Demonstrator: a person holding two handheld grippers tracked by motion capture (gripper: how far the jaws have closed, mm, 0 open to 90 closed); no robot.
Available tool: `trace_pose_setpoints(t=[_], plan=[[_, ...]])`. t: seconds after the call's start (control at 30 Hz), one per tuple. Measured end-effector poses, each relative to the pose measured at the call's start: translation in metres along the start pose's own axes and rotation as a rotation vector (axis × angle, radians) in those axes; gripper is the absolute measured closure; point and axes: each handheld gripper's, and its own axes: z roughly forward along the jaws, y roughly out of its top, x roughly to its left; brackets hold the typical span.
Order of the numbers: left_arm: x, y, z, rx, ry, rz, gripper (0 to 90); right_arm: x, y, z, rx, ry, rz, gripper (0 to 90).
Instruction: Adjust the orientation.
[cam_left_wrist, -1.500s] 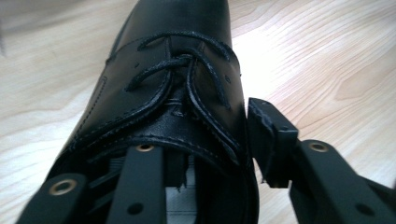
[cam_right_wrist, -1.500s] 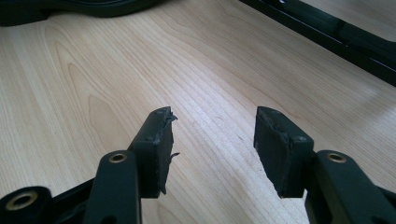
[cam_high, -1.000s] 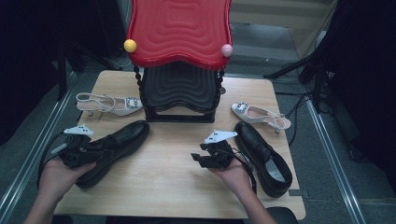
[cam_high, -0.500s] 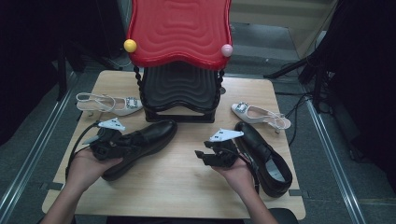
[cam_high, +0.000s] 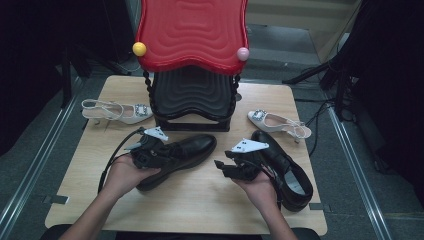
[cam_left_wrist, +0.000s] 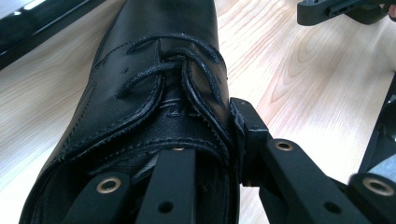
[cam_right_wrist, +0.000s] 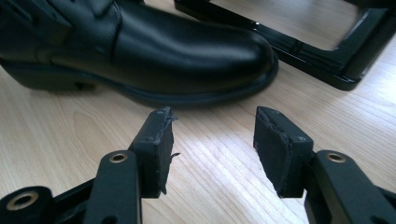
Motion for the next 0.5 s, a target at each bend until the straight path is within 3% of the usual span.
trace_pose_setpoints(t=[0.27,0.5], plan=[[-0.018,0.011,0.027,0.007,-0.021,0.039,79.1,-0.001,-0.006,-0.008,-0.013,-0.019,0.024,49.0],[-0.027,0.016,0.039,0.003,-0.027,0.064,77.9,0.001,-0.009,-0.008,-0.011,-0.026,0.039,49.1]])
